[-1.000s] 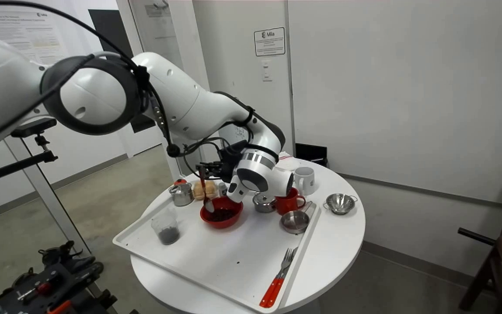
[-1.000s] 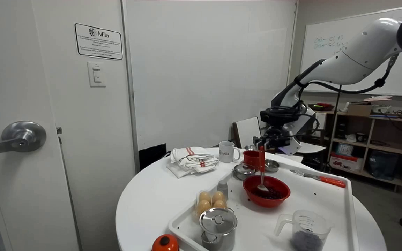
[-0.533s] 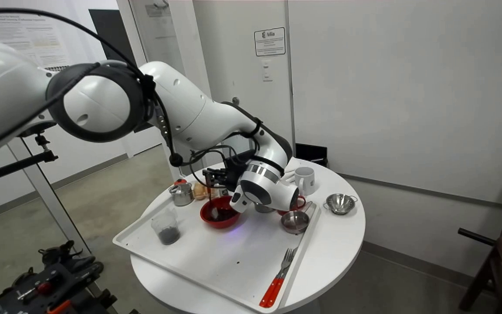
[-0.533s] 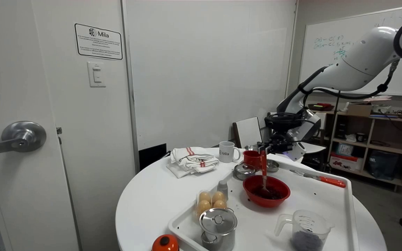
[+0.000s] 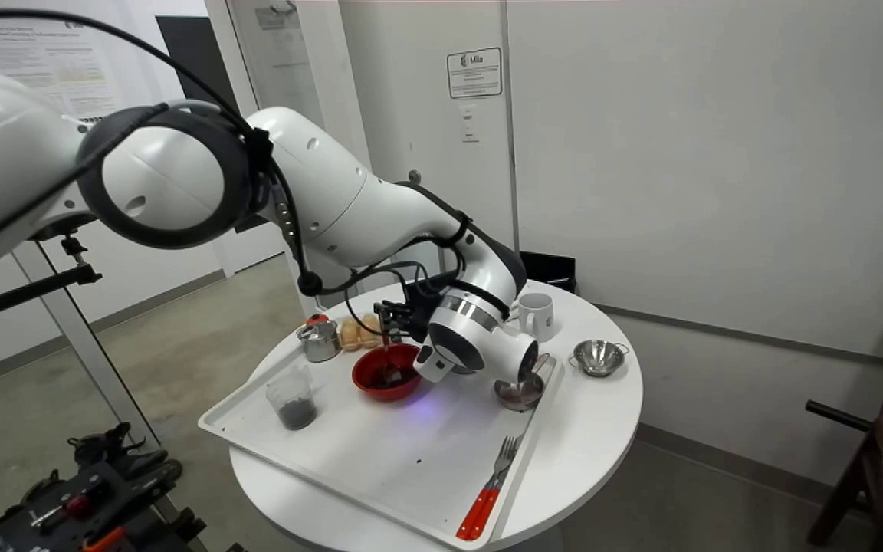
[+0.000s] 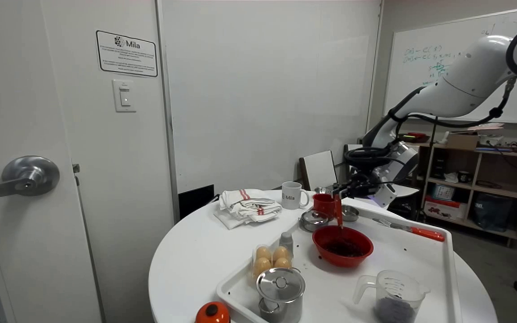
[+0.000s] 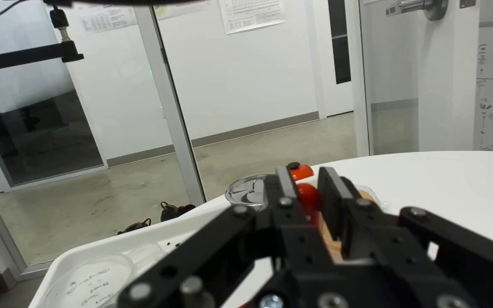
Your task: Use the spoon to stir the contents in the orange bowl
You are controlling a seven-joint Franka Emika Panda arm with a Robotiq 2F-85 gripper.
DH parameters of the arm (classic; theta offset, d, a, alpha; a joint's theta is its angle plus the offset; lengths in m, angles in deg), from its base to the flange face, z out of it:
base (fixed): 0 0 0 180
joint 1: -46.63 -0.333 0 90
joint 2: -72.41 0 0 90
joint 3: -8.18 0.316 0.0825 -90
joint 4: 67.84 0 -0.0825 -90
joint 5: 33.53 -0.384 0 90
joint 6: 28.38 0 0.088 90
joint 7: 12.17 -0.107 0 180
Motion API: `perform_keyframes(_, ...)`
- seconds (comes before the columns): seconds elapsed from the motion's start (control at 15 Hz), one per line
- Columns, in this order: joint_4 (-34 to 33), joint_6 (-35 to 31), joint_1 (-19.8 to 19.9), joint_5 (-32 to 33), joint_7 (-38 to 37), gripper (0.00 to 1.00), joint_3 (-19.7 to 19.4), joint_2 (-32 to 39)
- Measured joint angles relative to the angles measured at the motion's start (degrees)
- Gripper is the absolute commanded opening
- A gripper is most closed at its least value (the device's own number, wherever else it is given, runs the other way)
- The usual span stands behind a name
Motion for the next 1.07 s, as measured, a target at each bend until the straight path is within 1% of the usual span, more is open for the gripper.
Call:
perform_keyframes(0.33, 0.8, -1.3, 0.5, -1.5, 0.0, 0.05, -0.6, -0.4)
perform_keyframes(0.6, 3.7, -1.4, -0.1, -1.3, 0.4, 0.05, -0.6, -1.4)
perform_keyframes(0.8, 4.1, -1.6, -2.4, -0.6, 0.5, 0.05, -0.4, -1.7)
perform_keyframes(1.07, 3.4, -2.0, -7.3, 1.9, 0.2, 0.05, 0.0, -1.8)
